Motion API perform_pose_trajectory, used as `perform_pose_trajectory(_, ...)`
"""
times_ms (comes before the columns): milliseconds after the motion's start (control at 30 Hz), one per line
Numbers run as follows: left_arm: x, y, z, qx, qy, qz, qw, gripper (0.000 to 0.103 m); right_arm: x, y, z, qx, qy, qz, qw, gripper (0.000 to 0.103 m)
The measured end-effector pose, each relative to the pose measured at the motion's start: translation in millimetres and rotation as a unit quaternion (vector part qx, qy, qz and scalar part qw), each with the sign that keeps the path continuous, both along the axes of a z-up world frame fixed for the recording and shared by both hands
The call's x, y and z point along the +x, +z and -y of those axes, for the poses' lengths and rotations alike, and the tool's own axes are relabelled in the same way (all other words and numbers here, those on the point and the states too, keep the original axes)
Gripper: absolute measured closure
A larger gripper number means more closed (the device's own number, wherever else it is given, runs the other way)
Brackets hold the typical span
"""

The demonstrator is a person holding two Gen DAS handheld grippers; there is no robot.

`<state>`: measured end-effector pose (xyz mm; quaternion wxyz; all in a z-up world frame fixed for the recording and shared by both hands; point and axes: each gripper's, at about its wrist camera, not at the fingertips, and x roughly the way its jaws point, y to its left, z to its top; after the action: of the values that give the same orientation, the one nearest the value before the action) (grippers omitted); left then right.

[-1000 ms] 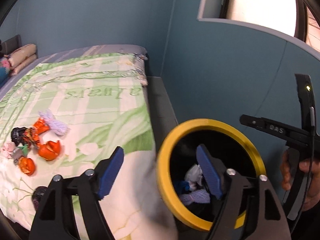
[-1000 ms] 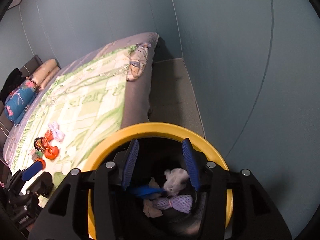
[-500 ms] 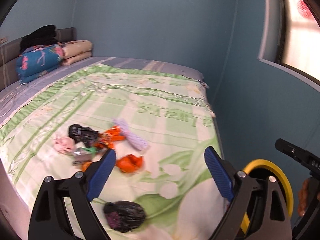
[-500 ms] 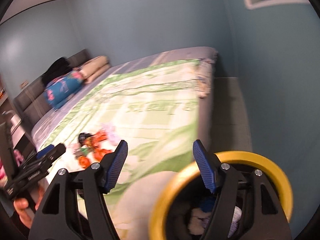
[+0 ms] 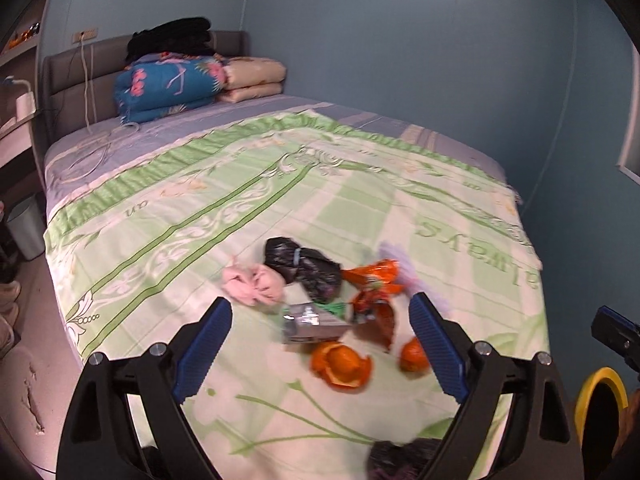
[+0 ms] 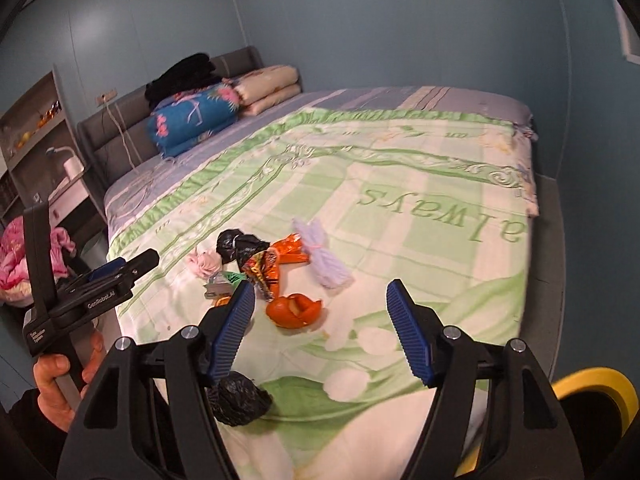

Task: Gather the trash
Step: 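Move both open tools back over the trash pile on the bed, then grasp the pink fabric with left tool while right tool grasps an orange peel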

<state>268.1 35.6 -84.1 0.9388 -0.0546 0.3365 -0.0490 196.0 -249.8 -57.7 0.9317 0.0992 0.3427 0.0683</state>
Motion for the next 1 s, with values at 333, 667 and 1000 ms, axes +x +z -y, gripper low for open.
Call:
perform_pose_trajectory(333, 58, -53, -51, -0.013, 0.05, -0.063, 0.9967, 0.016, 80, -58, -51, -0.023, 0.041, -0.073, 0.996, 0.038)
perform_pose_trajectory(667, 105, -90, -66, -0.022, 0.057, -0.1, 0.9931, 0.016, 122, -118, -68, -0.042, 0.051, -0.146, 0.987, 0.038)
perform_pose_trajectory(1000, 140, -118, -56, -0.032, 0.03, -0.132, 0.9902, 0.031, 141, -146, -76, -0.054, 0.058, -0.18, 0.981, 0.037)
